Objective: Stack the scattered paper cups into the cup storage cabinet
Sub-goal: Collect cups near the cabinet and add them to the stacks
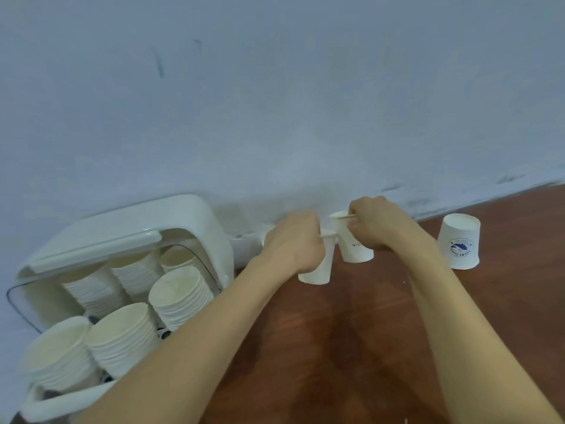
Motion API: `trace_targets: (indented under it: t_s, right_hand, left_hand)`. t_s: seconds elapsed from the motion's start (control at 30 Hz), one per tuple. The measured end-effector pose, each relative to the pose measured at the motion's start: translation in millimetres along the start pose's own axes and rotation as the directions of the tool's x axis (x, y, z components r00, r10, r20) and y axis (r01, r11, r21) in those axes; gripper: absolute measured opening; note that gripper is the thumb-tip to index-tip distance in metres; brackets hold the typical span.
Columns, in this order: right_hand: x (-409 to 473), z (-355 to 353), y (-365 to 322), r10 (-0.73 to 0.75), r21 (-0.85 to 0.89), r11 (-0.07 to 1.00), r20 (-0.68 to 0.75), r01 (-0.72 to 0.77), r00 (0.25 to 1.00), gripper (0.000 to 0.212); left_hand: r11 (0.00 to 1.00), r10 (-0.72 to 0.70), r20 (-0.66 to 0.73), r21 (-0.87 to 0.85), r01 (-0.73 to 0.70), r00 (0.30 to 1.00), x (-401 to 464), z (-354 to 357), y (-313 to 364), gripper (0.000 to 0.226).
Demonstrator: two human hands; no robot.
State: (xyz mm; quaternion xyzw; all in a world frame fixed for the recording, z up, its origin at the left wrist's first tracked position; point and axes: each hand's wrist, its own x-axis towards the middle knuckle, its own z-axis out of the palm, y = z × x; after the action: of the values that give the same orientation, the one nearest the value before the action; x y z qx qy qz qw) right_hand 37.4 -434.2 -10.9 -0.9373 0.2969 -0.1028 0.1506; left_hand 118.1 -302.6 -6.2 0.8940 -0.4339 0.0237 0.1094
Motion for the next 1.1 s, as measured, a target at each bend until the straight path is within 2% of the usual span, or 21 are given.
trace_targets:
  t_s: [0.27, 0.43, 0.6, 0.73, 0.93, 1.1]
  right_hand:
    - [-88, -65, -31, -0.114, 0.078, 0.987, -0.289, 0.142, 0.951, 0.008]
    - [-147, -75, -74, -0.224, 0.116, 0.956, -0.311, 0.271, 0.924, 0.007]
    - [-188, -61, -138, -0.363, 0.207, 0.881, -0.278, 0.425, 0.889, 0.009]
    - [-190, -36, -187, -0.433, 0.251, 0.83, -0.274, 0.499, 0.859, 0.009]
    - [-170, 4, -240, -0.419, 0.329, 0.772, -0.381, 0.544, 0.824, 0.011]
    - [-154, 37, -262, -0.42, 0.369, 0.721, -0.439, 0.586, 0.794, 0.015]
  left_hand:
    - [0.998, -0.044, -0.25, -0.048, 0.033, 0.967, -83, -69, -16, 0.015]
    - [0.99, -0.105, -0.366, -0.126, 0.062, 0.925, -155, -104, -39, 0.011]
    - [0.956, -0.252, -0.428, -0.248, 0.155, 0.868, -221, -110, -77, 0.009]
    - [0.937, -0.342, -0.475, -0.237, 0.256, 0.811, -247, -111, -104, 0.01]
    - [0.88, -0.474, -0.543, -0.298, 0.369, 0.693, -264, -113, -139, 0.012]
    - [0.825, -0.558, -0.549, -0.291, 0.483, 0.622, -257, -105, -160, 0.019]
